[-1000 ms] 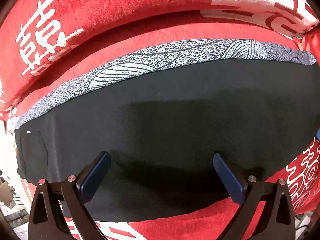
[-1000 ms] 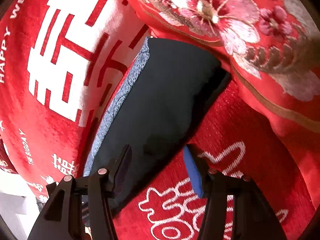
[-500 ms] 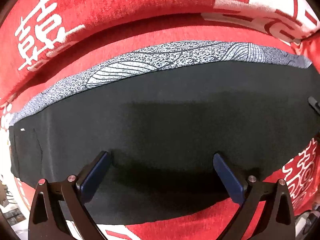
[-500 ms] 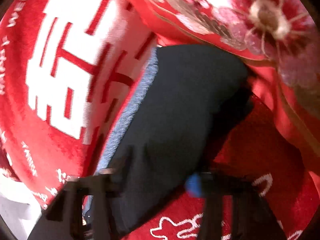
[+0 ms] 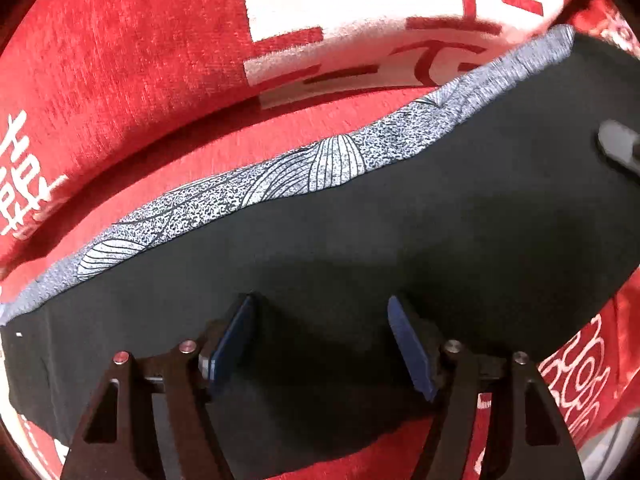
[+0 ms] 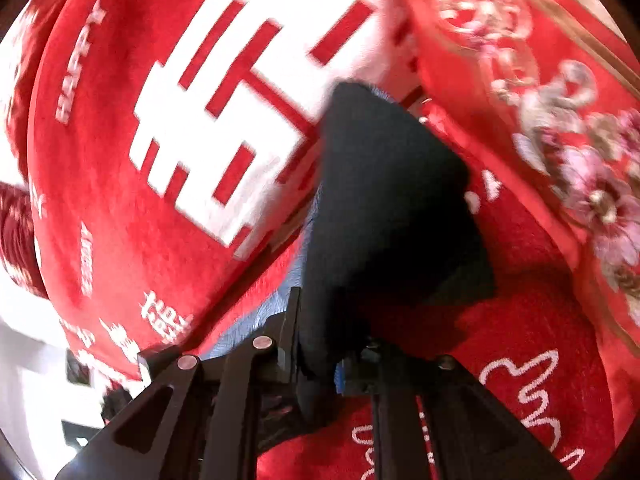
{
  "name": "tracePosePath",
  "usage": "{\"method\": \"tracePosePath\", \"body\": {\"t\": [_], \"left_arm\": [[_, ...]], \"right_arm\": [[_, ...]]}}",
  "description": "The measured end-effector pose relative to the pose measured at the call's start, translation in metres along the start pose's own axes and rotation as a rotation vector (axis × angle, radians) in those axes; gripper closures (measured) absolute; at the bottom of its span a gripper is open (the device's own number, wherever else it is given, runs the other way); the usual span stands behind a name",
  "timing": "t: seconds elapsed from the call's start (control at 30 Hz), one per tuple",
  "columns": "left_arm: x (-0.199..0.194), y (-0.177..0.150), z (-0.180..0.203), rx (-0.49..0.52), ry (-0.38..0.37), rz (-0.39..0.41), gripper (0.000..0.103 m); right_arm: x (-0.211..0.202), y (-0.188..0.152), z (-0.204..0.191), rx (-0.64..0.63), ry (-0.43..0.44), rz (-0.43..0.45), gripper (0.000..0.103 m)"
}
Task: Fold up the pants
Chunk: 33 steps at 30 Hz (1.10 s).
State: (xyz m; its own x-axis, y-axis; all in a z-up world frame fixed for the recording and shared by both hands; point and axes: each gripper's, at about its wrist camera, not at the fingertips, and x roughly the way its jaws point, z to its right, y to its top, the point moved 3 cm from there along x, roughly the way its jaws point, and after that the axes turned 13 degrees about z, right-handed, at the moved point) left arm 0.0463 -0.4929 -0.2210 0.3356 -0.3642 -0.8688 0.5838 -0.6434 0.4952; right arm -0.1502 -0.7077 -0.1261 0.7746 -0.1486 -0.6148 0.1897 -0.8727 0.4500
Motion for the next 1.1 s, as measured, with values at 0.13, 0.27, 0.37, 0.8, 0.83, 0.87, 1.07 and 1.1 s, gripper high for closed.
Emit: {"method": "tracePosePath", "body": {"t": [0.13,0.27,0.37,0.8,0.83,0.87,1.07,1.1], "left_arm": [[-0.003,0.000,-0.017,-0.082,-0.088,-0.045,0.032],[-0.029,-0.002,-0.049,-0.156,-0.113,-0.001,0.029],[-0.051,-0.009,-0.084,-0.174,-0.098,0.047,0.013],[-0.074,-0.109,-0.308,-0.358,0.176,-0.068,0.013],[-0.074,-0.115,-0.317,-0.363,0.185,-0.076,0.013],[-0.075,-0.121,-0.326,-0.369,0.191,-0.081,0.013],[-0.082,-0.106,-0.336,-0.388,0.110,-0.051,0.013],[-0.084,-0.101,-0.331,-0.388,0.081,-0.041,0.013]], "right_arm": [[-0.001,0.002,-0.026,-0.078,-0.002,0.002,0.090],[-0.009,-0.008,-0.072,-0.245,-0.018,-0.002,0.090],[-0.009,-0.029,-0.111,-0.398,-0.030,-0.019,0.090],[0.112,-0.265,-0.232,-1.137,-0.259,-0.261,0.072],[0.121,-0.292,-0.232,-1.283,-0.345,-0.267,0.071],[0.122,-0.306,-0.234,-1.370,-0.381,-0.253,0.069],[0.073,-0.297,-0.253,-1.181,-0.149,-0.330,0.056],[0.068,-0.283,-0.248,-1.031,-0.094,-0.361,0.056]]}}
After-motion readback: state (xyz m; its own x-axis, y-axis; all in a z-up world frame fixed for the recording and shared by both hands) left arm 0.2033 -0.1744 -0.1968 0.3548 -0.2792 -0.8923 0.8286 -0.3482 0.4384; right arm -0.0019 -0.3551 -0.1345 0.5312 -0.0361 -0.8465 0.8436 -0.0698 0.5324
